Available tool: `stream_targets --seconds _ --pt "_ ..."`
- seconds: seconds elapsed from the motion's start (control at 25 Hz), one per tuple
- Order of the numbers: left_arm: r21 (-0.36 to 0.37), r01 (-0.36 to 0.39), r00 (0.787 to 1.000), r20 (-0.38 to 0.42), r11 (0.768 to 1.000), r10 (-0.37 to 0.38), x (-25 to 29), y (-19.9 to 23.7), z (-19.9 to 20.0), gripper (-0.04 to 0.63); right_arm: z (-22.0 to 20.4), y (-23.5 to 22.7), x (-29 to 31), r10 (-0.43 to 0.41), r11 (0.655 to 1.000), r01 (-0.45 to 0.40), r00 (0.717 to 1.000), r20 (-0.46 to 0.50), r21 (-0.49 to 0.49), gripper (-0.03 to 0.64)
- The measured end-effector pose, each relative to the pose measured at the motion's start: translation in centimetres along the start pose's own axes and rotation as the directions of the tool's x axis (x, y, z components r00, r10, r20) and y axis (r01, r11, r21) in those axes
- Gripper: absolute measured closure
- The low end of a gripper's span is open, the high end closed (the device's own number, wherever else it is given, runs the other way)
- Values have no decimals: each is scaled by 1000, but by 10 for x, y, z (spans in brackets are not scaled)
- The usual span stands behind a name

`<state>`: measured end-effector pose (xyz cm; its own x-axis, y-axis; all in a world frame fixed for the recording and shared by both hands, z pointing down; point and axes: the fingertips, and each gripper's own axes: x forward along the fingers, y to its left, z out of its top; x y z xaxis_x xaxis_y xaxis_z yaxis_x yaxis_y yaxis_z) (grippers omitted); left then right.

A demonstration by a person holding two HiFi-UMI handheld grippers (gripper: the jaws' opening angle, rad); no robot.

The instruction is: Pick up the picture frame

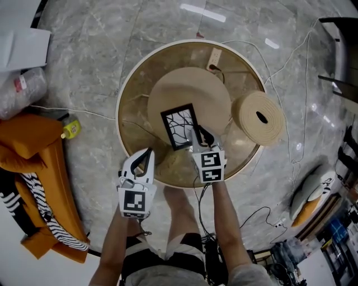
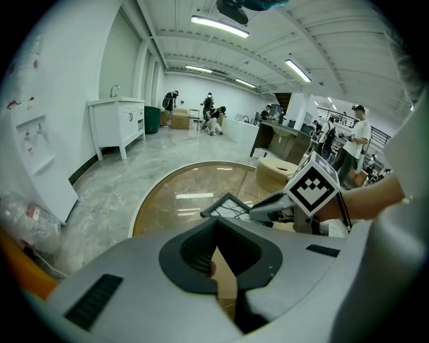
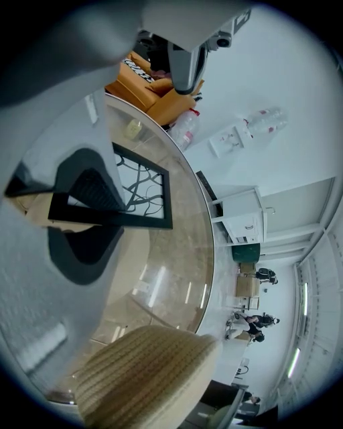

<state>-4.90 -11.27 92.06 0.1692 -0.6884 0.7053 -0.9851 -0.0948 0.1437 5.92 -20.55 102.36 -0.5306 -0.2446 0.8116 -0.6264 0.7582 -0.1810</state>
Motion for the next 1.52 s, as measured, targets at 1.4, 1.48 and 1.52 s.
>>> stream_targets --seconds 1.4,1.48,1.52 --pt "120 -52 970 243 991 21 -164 11 220 578 202 33 -235 -168 985 145 931 323 96 552" --pt "133 -47 963 270 990 9 -182 10 241 578 221 41 -262 -184 982 160 917 353 99 552" --pt "141 -44 959 282 989 3 -191 8 251 578 230 44 -276 -193 981 167 910 368 100 552"
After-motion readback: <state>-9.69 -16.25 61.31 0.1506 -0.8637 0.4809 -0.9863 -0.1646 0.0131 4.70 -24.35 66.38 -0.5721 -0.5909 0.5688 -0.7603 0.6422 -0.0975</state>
